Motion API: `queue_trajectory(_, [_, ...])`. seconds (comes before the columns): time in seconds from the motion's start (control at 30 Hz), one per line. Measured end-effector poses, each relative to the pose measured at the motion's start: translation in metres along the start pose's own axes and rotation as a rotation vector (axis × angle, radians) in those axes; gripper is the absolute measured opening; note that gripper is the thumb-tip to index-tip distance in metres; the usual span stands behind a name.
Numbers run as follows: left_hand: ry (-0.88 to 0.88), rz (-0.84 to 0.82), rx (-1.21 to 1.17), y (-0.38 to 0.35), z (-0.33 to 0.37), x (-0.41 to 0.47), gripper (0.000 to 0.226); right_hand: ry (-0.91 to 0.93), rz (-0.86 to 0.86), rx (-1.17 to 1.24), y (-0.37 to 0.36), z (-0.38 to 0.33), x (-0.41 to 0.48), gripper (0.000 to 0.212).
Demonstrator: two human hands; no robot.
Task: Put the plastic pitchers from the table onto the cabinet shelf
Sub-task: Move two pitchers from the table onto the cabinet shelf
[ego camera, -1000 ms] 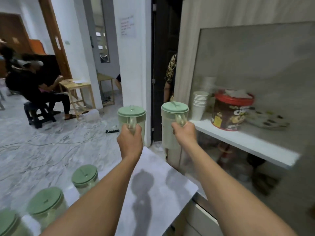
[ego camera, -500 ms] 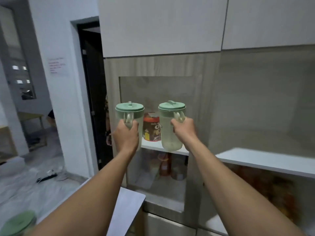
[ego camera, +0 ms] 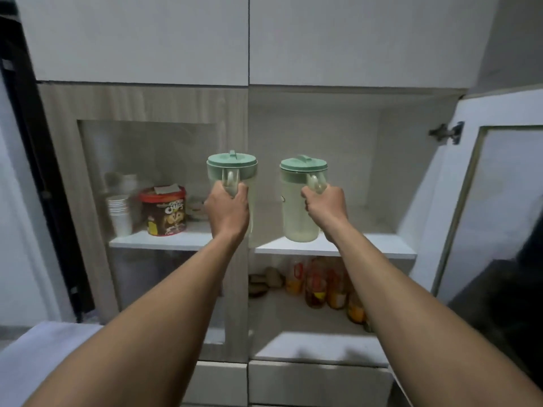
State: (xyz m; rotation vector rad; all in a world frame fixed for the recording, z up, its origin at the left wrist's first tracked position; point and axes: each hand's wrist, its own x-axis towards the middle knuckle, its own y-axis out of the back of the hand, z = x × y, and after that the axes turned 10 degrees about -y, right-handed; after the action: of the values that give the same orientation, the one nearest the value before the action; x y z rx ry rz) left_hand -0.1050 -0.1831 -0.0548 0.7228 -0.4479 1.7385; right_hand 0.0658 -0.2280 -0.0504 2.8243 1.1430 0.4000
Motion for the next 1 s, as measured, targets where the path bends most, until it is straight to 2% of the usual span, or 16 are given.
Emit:
queue_trajectory(0.37, [0.015,-0.129,-0.122,-0.128,0.025,-0.017,0.02,-0.06,0.16,-0.011,0.091,0.04,0.071,0.016])
queue_trajectory(0.7, [0.001,-0.245,-0.205,-0.235,-0.008,0.013,0.019,-0.082,0.254,0.016,0.102,0.075,0.157,0.011])
queue_trajectory(0.83, [0.016,-0.29,-0.21,-0.282,-0.032,0.023,0.014,-0.109,0.287,0.022,0.097,0.091,0.201,0.016])
queue_trajectory(1.0, [0.009,-0.299,-0.181,-0.34,-0.065,0.032,0.017,-0.117,0.33,0.005,0.095,0.12,0.261,0.018])
